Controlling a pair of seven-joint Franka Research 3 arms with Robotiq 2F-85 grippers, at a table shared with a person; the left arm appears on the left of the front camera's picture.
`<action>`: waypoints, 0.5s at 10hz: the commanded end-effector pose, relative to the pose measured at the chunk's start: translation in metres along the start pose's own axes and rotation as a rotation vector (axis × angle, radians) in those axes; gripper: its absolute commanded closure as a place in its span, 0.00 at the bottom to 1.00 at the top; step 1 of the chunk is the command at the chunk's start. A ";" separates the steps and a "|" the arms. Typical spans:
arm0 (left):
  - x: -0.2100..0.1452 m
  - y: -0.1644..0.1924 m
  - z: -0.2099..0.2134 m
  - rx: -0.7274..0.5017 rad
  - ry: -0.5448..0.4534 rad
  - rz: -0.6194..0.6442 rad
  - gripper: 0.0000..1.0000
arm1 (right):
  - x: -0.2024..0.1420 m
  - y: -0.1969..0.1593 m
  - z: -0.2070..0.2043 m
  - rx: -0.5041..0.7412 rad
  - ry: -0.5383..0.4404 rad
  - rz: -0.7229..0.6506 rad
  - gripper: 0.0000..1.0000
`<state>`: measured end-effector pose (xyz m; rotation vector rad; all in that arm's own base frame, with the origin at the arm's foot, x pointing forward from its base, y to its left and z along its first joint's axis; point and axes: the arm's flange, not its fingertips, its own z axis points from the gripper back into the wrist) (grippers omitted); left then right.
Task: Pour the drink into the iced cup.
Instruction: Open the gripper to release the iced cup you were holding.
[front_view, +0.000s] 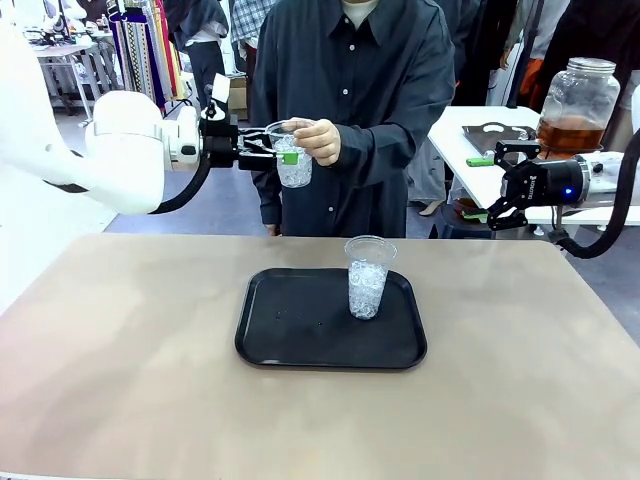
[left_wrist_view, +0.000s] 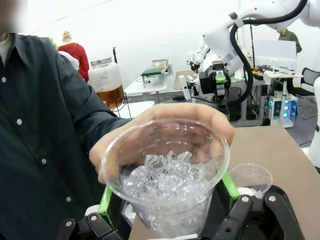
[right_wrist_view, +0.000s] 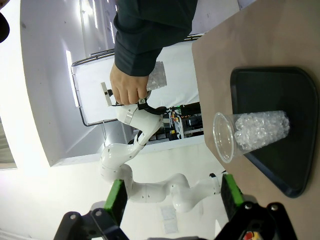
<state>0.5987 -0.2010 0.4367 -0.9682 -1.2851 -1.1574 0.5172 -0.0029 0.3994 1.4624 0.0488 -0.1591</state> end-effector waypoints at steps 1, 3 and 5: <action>-0.011 -0.001 0.025 -0.023 -0.033 0.033 0.00 | 0.000 0.001 0.000 0.001 0.001 0.001 0.00; -0.030 -0.004 0.055 -0.064 -0.026 0.081 0.00 | 0.000 0.001 0.000 0.001 0.001 0.001 0.00; -0.059 -0.006 0.094 -0.084 -0.035 0.114 0.00 | 0.000 0.001 0.000 0.001 0.001 0.001 0.00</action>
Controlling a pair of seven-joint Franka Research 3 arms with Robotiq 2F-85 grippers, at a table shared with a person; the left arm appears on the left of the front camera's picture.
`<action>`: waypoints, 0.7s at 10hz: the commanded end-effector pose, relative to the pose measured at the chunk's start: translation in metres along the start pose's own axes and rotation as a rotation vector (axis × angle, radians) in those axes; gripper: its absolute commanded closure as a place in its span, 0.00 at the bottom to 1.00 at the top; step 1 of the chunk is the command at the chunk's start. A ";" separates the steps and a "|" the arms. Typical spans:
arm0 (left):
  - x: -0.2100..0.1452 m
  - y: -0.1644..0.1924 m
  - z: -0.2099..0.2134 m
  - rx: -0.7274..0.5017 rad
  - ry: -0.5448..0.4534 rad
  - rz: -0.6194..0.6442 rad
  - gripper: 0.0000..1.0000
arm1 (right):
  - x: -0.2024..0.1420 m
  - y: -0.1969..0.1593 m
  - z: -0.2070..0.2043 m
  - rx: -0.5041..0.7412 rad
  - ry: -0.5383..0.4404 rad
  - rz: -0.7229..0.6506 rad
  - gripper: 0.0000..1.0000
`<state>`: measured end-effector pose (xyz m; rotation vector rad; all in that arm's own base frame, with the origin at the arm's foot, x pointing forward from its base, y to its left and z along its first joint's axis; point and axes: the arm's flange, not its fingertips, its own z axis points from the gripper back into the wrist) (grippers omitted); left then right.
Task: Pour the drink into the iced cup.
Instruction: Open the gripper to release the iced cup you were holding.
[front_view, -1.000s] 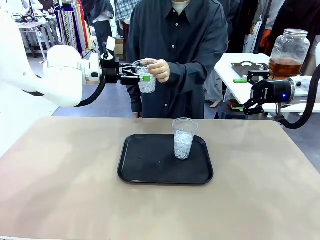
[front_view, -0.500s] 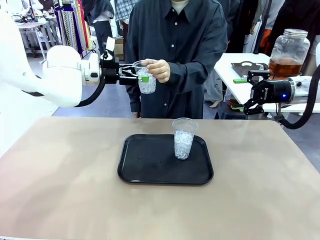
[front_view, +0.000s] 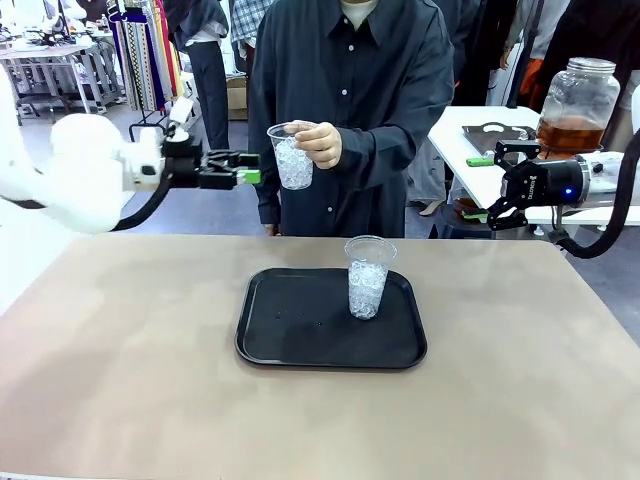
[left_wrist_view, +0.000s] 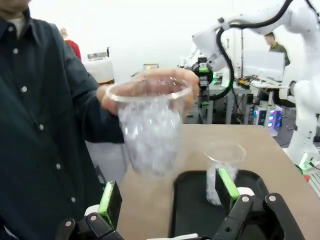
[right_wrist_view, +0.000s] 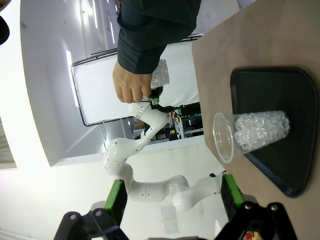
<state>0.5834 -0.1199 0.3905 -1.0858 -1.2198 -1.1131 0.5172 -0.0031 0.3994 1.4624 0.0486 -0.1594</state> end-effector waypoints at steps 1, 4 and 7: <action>-0.024 -0.005 0.034 -0.018 -0.007 0.033 0.00 | 0.000 0.001 0.000 0.001 0.001 0.001 0.00; -0.080 -0.019 0.079 0.011 -0.101 0.005 0.00 | 0.000 0.001 0.000 0.001 0.001 0.001 0.00; -0.102 -0.022 0.093 0.045 -0.061 0.021 0.00 | 0.000 0.001 0.000 0.001 0.001 0.001 0.00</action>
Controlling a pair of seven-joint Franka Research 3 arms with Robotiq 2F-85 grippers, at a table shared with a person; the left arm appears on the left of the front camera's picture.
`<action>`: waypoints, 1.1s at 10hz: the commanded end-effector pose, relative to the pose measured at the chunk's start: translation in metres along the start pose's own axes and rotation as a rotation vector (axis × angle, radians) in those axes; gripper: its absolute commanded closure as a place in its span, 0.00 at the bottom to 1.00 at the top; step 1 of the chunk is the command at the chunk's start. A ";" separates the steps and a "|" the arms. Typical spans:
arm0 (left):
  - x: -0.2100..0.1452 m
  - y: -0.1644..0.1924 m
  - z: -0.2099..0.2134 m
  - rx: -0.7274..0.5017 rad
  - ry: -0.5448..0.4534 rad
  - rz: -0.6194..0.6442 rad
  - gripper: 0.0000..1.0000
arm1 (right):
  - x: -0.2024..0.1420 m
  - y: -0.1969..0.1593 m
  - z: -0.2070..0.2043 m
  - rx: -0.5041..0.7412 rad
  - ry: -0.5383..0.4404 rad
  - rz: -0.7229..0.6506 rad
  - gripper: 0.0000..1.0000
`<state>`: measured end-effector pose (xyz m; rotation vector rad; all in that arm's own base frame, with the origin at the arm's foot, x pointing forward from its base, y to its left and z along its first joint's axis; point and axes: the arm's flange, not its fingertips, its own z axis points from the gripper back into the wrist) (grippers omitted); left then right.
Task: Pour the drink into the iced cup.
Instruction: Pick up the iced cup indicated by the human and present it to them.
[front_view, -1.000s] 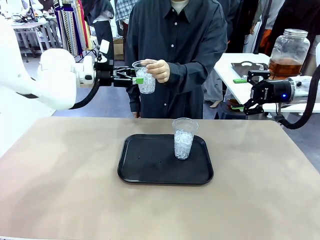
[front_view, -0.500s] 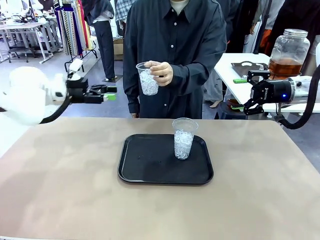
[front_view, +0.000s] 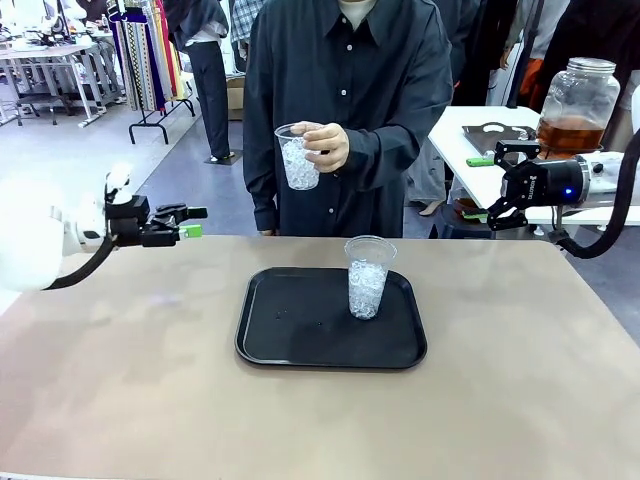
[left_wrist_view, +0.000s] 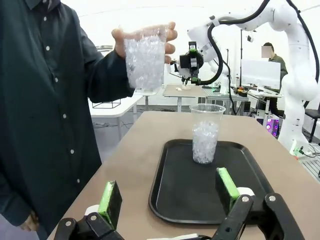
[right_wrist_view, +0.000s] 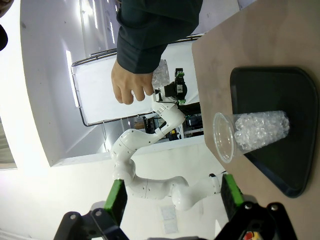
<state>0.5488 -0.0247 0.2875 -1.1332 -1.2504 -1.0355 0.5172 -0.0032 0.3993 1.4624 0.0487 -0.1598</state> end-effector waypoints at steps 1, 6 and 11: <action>0.007 -0.001 -0.003 -0.008 -0.006 -0.005 0.00 | 0.000 0.001 0.000 0.001 0.001 0.001 0.00; 0.007 -0.001 -0.003 -0.008 -0.006 -0.005 0.00 | 0.000 0.001 0.000 0.001 0.001 0.001 0.00; 0.007 -0.001 -0.003 -0.008 -0.006 -0.005 0.00 | 0.000 0.001 0.000 0.001 0.001 0.001 0.00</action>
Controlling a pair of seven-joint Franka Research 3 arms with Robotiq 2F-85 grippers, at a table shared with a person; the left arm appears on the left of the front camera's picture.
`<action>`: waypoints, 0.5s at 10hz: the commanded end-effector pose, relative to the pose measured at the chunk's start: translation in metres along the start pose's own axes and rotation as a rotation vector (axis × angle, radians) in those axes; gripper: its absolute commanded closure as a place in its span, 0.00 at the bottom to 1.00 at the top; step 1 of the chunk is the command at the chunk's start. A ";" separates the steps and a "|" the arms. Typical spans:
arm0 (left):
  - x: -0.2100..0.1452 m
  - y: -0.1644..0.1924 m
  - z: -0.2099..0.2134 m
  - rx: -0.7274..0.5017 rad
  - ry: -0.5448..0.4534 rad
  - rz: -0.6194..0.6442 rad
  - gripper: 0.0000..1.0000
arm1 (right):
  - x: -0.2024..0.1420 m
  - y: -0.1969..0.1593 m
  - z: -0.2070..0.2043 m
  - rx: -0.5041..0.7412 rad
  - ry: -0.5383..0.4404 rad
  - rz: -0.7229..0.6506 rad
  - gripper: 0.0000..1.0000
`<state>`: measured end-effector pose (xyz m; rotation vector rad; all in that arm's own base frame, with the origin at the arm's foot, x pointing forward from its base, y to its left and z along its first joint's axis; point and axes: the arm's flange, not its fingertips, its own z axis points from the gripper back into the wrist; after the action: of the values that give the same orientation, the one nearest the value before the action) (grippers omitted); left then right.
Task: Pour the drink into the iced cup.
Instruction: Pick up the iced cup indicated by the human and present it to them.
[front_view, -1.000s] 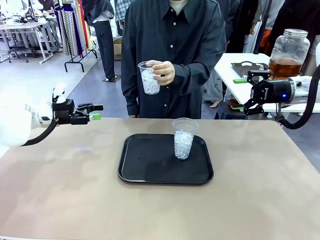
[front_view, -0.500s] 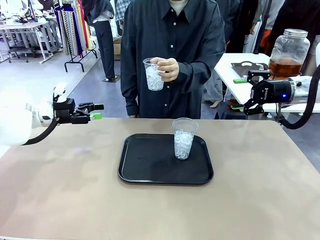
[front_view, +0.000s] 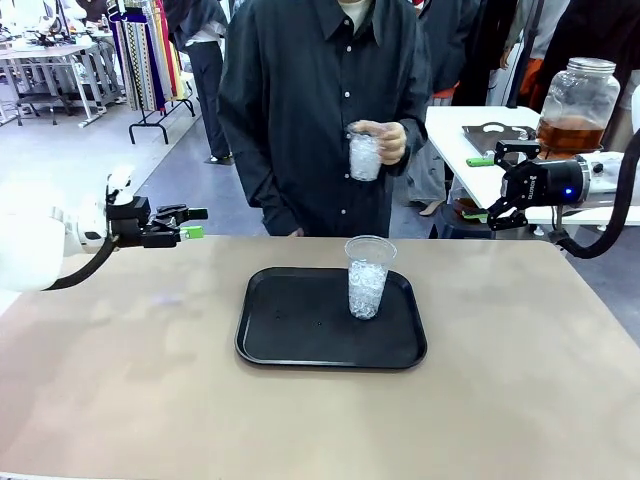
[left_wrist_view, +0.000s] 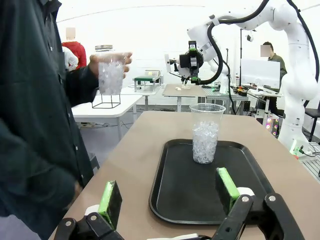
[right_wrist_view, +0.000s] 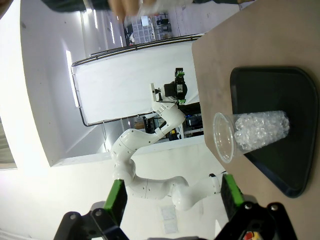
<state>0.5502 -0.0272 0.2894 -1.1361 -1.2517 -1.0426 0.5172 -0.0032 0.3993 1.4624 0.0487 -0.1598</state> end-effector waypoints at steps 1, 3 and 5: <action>0.005 -0.001 0.000 -0.002 -0.005 0.000 0.00 | 0.000 0.001 0.000 0.001 0.001 0.001 0.00; 0.005 -0.001 0.000 -0.002 -0.005 0.000 0.00 | 0.000 0.001 0.000 0.001 0.001 0.001 0.00; 0.005 -0.001 0.000 -0.002 -0.005 0.000 0.00 | 0.000 0.001 0.000 0.001 0.001 0.001 0.00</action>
<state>0.5502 -0.0272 0.2894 -1.1361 -1.2516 -1.0426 0.5172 -0.0032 0.3993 1.4624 0.0487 -0.1598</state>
